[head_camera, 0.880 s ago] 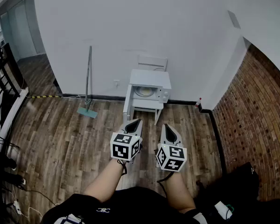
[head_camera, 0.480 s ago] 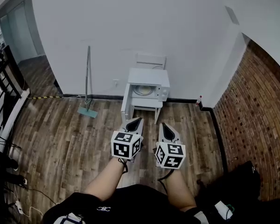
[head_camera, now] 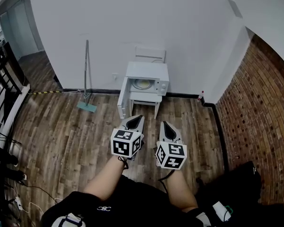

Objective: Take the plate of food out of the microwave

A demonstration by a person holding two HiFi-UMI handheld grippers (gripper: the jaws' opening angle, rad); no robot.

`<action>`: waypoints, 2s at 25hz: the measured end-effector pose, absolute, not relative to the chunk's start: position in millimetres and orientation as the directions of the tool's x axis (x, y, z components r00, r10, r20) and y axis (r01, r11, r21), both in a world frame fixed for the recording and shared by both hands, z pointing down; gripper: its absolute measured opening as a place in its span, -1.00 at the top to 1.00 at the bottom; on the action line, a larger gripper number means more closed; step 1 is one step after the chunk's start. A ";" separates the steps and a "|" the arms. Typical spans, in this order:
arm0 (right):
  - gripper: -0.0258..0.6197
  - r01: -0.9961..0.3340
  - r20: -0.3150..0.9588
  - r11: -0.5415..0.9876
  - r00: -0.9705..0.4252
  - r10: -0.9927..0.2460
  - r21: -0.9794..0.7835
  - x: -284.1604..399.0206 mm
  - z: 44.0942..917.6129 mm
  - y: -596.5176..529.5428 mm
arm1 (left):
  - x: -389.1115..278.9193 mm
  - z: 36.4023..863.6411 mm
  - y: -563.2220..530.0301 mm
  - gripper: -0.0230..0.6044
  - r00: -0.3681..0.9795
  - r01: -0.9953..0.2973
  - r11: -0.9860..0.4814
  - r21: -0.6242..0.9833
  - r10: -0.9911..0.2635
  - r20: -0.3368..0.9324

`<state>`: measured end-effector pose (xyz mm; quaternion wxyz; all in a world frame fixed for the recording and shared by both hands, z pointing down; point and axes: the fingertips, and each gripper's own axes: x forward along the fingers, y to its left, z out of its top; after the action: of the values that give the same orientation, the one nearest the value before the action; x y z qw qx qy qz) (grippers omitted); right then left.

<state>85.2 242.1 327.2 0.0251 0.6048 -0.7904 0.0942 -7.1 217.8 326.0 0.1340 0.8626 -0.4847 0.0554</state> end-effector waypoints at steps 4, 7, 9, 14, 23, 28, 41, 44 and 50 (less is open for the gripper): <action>0.88 -0.960 0.162 0.246 -0.266 -0.950 -0.130 96.7 330.9 238.3 | 7.5 334.1 217.1 0.94 0.524 -0.852 -0.503 0.146 -0.814 0.250; 0.88 -0.962 0.163 0.238 -0.258 -0.952 -0.135 102.2 333.0 231.3 | 11.9 339.0 212.2 0.94 0.528 -0.850 -0.505 0.151 -0.810 0.255; 0.88 -0.962 0.171 0.233 -0.255 -0.952 -0.139 102.4 338.3 223.9 | 12.5 344.2 204.6 0.94 0.530 -0.848 -0.508 0.153 -0.807 0.261; 0.88 -0.963 0.195 0.238 -0.258 -0.946 -0.124 96.2 353.1 188.2 | 12.3 356.1 165.6 0.94 0.542 -0.840 -0.514 0.174 -0.799 0.260; 0.88 -0.970 0.195 0.224 -0.239 -0.951 -0.094 104.3 340.4 82.6 | 19.4 347.2 61.0 0.94 0.568 -0.823 -0.535 0.191 -0.787 0.241; 0.88 -0.975 0.206 0.212 -0.223 -0.953 -0.074 101.4 337.6 26.2 | 15.3 350.4 -0.4 0.94 0.577 -0.816 -0.538 0.211 -0.775 0.257; 0.88 -0.983 0.233 0.171 -0.181 -0.955 -0.065 99.1 353.7 -87.6 | 14.0 368.4 -123.9 0.94 0.605 -0.796 -0.558 0.234 -0.746 0.278; 0.88 -0.980 0.257 0.184 -0.197 -0.946 -0.077 97.5 365.8 -105.5 | 14.9 380.0 -137.6 0.94 0.602 -0.799 -0.552 0.239 -0.739 0.302; 0.88 -0.965 0.268 0.243 -0.260 -0.928 -0.095 91.4 378.9 -154.0 | 9.8 399.4 -177.0 0.94 0.561 -0.828 -0.507 0.241 -0.756 0.337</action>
<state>91.4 -154.0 378.9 0.0778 0.6032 -0.7845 0.1205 9.8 -177.0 399.4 0.1898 0.8628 -0.4589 0.0941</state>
